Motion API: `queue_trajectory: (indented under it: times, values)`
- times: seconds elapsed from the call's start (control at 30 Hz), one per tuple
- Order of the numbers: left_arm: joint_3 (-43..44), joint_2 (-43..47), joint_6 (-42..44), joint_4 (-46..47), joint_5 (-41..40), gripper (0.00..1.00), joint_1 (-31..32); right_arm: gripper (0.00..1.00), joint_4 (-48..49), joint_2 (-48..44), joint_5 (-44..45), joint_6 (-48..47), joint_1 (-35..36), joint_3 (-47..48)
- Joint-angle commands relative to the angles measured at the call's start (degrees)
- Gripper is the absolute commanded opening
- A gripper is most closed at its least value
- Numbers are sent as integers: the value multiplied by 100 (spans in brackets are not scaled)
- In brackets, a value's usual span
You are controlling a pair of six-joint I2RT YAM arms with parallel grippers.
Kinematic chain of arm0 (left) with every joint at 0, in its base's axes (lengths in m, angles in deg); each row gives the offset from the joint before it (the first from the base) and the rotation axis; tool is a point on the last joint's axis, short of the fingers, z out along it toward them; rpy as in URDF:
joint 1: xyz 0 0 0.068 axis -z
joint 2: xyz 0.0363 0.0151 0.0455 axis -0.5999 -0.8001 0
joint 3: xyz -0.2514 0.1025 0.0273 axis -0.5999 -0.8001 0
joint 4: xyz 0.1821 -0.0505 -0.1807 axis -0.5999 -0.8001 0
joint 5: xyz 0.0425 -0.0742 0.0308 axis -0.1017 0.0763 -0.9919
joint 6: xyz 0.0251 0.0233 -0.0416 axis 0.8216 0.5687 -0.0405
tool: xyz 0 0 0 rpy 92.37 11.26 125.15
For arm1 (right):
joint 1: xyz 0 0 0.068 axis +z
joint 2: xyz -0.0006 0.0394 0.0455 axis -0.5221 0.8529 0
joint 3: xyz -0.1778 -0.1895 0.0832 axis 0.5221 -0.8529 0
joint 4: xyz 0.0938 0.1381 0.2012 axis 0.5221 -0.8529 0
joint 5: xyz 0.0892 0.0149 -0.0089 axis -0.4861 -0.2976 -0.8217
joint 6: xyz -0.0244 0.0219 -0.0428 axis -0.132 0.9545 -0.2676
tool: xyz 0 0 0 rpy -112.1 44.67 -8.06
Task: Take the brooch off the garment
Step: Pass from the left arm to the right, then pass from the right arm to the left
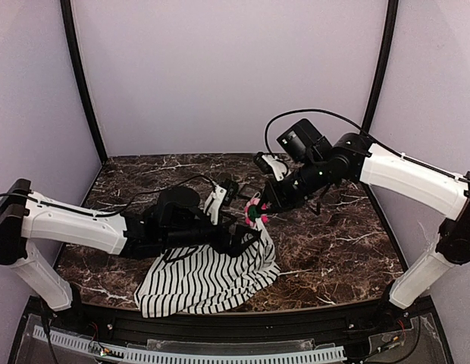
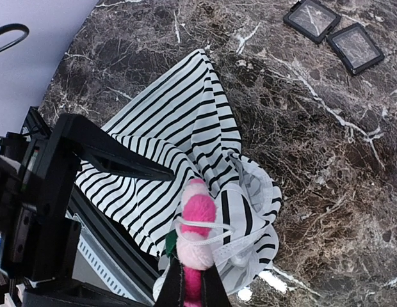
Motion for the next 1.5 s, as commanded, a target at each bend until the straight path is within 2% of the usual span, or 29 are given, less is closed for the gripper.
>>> queue_trajectory:
  times: [0.0, 0.13, 0.2, 0.27, 0.3, 0.33, 0.37, 0.5, 0.57, 0.77, 0.97, 1.07, 1.27, 1.4, 1.47]
  values:
    - [233, -273, 40, 472, -38, 99, 187, 0, -392, 67, -189, 108, -138, 272]
    - [437, -617, 46, 536, -115, 99, 260, 0, -332, 74, -294, 174, -187, 288]
    - [541, -757, 55, 580, -91, 92, 279, 0, -323, 82, -294, 164, -205, 289]
    - [617, -831, 40, 554, -50, 71, 282, 0, -358, 85, -261, 118, -227, 304]
    - [616, -849, 19, 542, -40, 54, 283, 0, -394, 85, -237, 62, -243, 318]
    - [576, -837, 9, 523, -44, 46, 283, 0, -442, 80, -209, 7, -262, 335]
    - [543, -798, -11, 518, -60, 33, 283, 0, -516, 70, -186, -52, -280, 352]
    - [346, -606, -26, 455, -98, 8, 283, 0, -762, 41, -210, -360, -313, 442]
    - [311, -531, 6, 360, -112, 2, 276, 0, -913, 49, -217, -580, -313, 480]
    - [342, -363, 130, 12, 64, 3, 272, 0, -1302, 31, -519, -1187, -312, 395]
    - [360, -378, 78, -49, 887, 6, 76, 0, -1331, -82, -1246, -1546, -313, 184]
    - [383, -433, 73, -13, 1355, 12, 19, 0, -1272, -157, -1478, -1627, -312, 102]
    - [556, -636, 11, -80, 1775, 13, -99, 0, -1273, -171, -1790, -1729, -304, -13]
    - [493, -617, -78, 97, 2021, 23, -183, 0, -1298, -194, -1892, -1769, -292, -90]
    - [510, -653, -120, 208, 2304, 34, -205, 0, -1277, -209, -1945, -1780, -295, -127]
